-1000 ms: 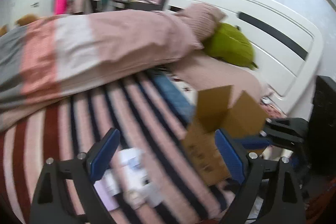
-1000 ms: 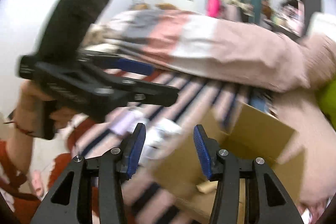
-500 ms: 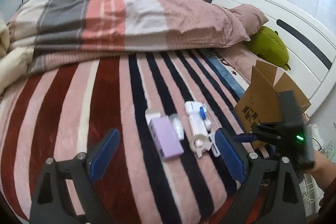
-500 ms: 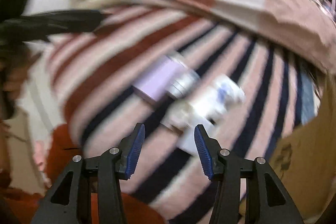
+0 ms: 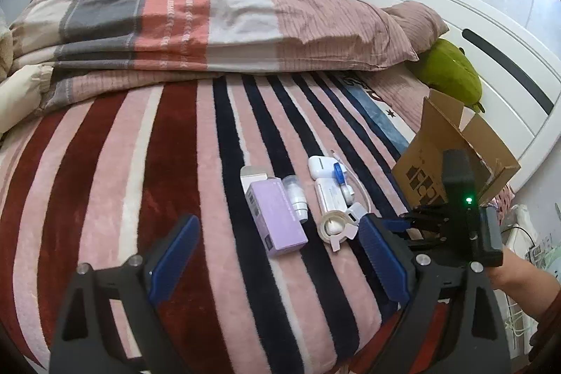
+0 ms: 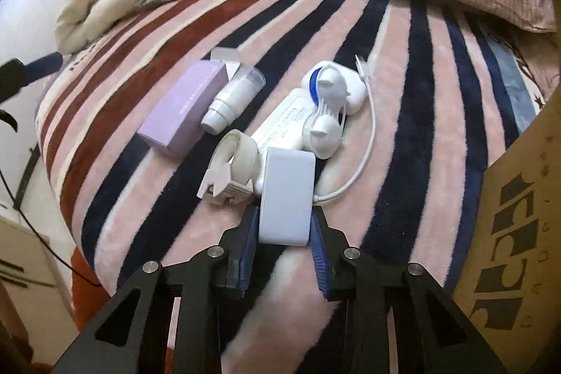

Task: Organize rigid objects
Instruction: 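Move the right gripper back and grasp the white charger, then carry the white charger into the box and release it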

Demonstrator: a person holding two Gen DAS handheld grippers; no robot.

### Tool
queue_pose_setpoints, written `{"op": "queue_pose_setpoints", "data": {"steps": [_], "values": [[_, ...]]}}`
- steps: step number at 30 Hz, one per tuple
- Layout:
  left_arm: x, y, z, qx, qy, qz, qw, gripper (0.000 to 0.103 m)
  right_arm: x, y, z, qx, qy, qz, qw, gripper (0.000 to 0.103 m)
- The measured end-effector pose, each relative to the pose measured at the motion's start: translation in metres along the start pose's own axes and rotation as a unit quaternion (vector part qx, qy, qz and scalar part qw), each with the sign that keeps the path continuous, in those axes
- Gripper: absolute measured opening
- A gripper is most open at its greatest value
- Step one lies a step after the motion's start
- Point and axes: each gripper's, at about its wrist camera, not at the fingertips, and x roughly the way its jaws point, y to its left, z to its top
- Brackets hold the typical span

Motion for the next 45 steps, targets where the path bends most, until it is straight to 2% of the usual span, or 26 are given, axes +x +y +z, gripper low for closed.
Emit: {"op": "queue_pose_setpoints", "data": {"steps": [4,9,17,19,20,22,24,32,37,42,44,45], "values": [[0.002,-0.009,0.002,0.005,0.002,-0.021,0.9998,0.091,-0.017,0.01,-0.002,-0.033,-0.025,-0.018,0.999,0.023],[0.003,-0.028,0.008,0.02,0.004,-0.052,0.9984,0.091,-0.043,0.033,0.001,-0.084,-0.059,-0.019,0.995,0.023],[0.001,-0.066,0.034,0.035,-0.005,-0.119,0.9923,0.088,-0.105,0.064,0.016,-0.138,-0.145,0.024,0.98,0.023],[0.001,-0.081,0.044,0.044,-0.006,-0.142,0.9888,0.072,-0.119,0.065,0.022,-0.142,-0.165,0.027,0.976,0.023],[0.001,-0.088,0.049,0.048,-0.006,-0.153,0.987,0.069,-0.125,0.064,0.024,-0.145,-0.173,0.029,0.974,0.023],[0.001,-0.101,0.058,0.055,-0.007,-0.175,0.9829,0.051,-0.137,0.058,0.025,-0.147,-0.19,0.022,0.97,0.023],[0.005,-0.121,0.069,0.071,-0.005,-0.186,0.98,0.041,-0.148,0.046,0.025,-0.142,-0.201,0.013,0.969,0.023],[0.038,-0.205,0.095,0.132,0.022,-0.207,0.9692,0.04,-0.188,-0.021,0.002,-0.087,-0.223,-0.014,0.971,0.023],[0.065,-0.254,0.098,0.166,0.048,-0.224,0.9592,0.04,-0.202,-0.064,-0.021,-0.049,-0.215,-0.038,0.975,0.023],[0.085,-0.283,0.097,0.182,0.067,-0.229,0.954,0.04,-0.207,-0.093,-0.037,-0.016,-0.2,-0.048,0.978,0.023],[0.088,-0.287,0.096,0.188,0.069,-0.218,0.955,0.046,-0.208,-0.101,-0.042,-0.01,-0.197,-0.051,0.979,0.023],[0.089,-0.289,0.096,0.191,0.069,-0.206,0.9571,0.063,-0.207,-0.104,-0.043,-0.006,-0.194,-0.052,0.98,0.023]]}}
